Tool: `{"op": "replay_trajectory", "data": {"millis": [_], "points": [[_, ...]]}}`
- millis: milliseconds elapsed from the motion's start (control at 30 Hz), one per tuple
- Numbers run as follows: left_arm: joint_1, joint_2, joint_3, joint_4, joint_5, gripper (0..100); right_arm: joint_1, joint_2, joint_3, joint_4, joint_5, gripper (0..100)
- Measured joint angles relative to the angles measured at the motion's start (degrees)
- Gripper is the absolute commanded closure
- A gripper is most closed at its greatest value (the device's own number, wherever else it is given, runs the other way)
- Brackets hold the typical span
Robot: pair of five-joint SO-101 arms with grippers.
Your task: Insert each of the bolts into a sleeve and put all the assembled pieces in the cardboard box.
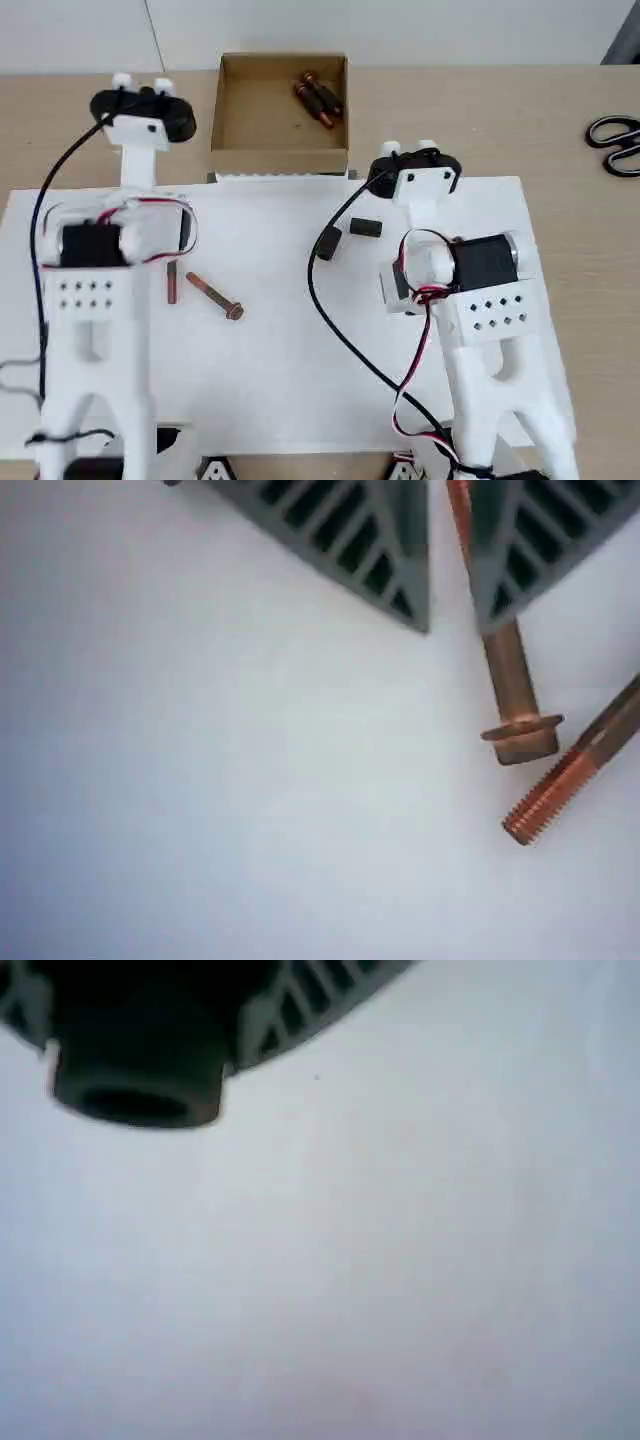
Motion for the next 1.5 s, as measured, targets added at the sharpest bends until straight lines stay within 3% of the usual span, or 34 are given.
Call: {"op": "replay_trajectory", "data": {"millis": [467, 900, 1500], "points": [[-1.8, 24.8, -12.2, 6.2, 1.7, 95, 6.1, -4.9, 0.0, 0.2, 0.0, 99.6], [-4.6, 33.3, -13.2, 8.6, 2.5, 94, 6.1, -17.8, 8.1, 0.3, 0.4, 99.5], [-6.1, 37.1, -14.4, 5.8, 1.8, 91, 6.1, -18.1, 8.1, 0.3, 1.1, 99.5]]}}
